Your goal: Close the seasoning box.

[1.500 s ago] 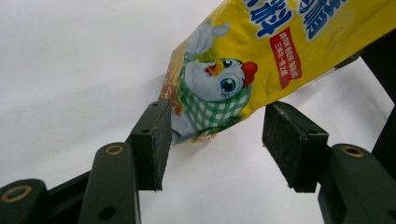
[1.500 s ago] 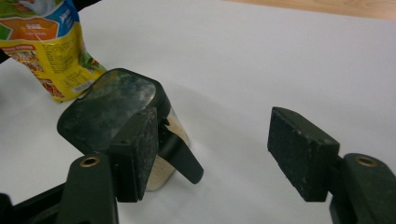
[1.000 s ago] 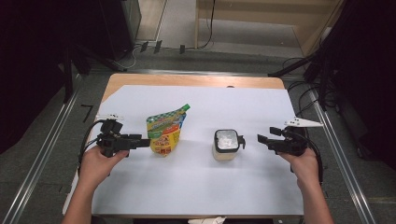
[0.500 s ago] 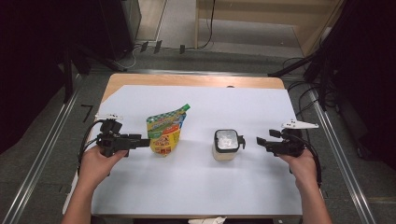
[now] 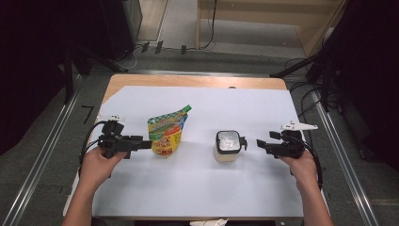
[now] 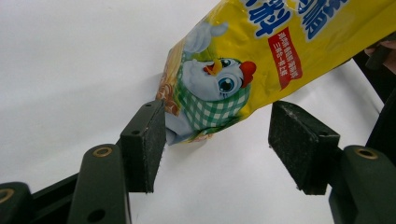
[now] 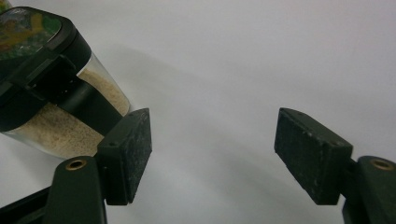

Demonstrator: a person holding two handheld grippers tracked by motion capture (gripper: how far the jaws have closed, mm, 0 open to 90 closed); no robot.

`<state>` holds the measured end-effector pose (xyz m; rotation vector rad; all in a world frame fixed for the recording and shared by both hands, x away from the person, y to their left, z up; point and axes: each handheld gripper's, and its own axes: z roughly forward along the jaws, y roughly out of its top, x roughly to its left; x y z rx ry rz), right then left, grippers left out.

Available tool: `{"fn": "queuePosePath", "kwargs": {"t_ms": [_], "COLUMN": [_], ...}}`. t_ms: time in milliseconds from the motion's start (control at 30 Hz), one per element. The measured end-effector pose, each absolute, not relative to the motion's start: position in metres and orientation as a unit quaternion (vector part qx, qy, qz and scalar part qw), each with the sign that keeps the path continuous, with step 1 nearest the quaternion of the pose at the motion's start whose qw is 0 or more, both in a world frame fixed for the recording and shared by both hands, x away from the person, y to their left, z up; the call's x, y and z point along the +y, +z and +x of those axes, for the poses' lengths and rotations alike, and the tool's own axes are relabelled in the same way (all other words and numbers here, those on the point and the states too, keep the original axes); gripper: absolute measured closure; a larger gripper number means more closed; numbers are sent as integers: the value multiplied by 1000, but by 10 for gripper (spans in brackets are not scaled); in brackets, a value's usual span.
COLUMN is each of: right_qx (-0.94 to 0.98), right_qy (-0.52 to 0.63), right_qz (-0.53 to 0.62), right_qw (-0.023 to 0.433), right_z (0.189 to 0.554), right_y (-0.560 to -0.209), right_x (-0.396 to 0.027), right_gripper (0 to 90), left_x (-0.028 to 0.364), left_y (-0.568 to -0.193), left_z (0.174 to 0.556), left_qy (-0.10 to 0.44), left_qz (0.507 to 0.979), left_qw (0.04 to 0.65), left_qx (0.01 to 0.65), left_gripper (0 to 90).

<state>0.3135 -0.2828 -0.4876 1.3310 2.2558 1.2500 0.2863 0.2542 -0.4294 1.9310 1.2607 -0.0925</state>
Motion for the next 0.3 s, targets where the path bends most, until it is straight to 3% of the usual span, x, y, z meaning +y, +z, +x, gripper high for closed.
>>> {"fn": "queuePosePath", "kwargs": {"t_ms": [300], "right_qx": [774], "right_qy": [424], "right_qz": [455], "right_qw": [119], "right_z": [314], "right_y": [-489], "right_x": [-283], "right_gripper": [281], "left_x": [254], "left_y": [-430], "left_z": [286], "left_qy": [-45], "left_qz": [766], "left_qw": [404], "left_qx": [498], "left_gripper": [371]}}
